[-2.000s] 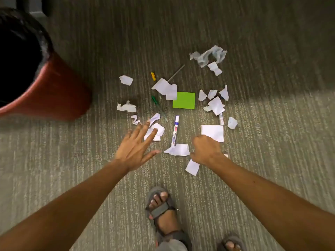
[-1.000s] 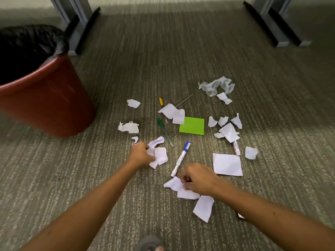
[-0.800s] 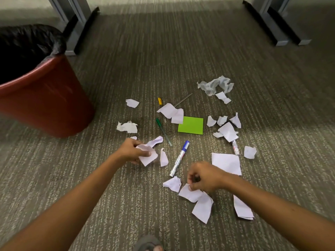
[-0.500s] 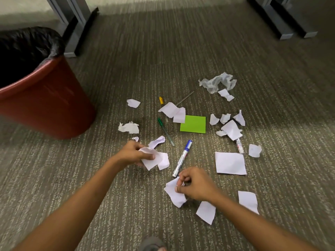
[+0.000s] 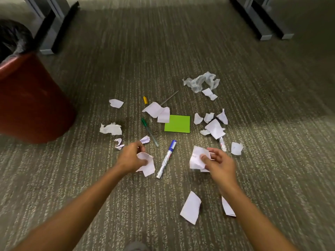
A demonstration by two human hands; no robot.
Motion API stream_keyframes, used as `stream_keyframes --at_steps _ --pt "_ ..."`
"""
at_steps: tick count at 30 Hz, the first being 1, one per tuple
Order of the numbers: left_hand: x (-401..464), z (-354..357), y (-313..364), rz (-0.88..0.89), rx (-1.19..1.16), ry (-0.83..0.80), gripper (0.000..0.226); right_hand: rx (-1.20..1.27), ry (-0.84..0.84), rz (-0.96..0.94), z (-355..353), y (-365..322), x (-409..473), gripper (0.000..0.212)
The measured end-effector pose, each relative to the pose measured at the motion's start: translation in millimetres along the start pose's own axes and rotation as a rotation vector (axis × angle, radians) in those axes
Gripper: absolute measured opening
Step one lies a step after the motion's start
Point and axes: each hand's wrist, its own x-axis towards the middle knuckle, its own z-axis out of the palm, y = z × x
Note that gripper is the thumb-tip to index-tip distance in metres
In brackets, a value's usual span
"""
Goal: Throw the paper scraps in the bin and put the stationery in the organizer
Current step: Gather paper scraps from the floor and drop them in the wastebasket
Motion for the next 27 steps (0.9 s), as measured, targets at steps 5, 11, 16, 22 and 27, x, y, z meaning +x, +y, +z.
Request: stream_keyframes --at_steps 5,11,16,22,27 --pt "15 -33 3 0.037 -0.097 -0.135 0.027 -0.097 0.144 0.1 -31 9 29 0.037" --pt "34 -52 9 0.018 0.051 -0.07 0.009 -0.434 0.207 0.046 -30 14 32 0.023" --pt "39 -32 20 0.025 0.191 -0.006 0.008 -0.647 0.296 -0.132 -25 18 27 0.017" --pt "36 -10 24 -0.015 0.232 0.088 0.009 -0.706 0.282 -0.125 -26 18 29 0.008" --pt "31 -14 16 -0.209 -0.107 0.12 0.034 -0.708 0.226 -0.102 -25 19 31 0.007"
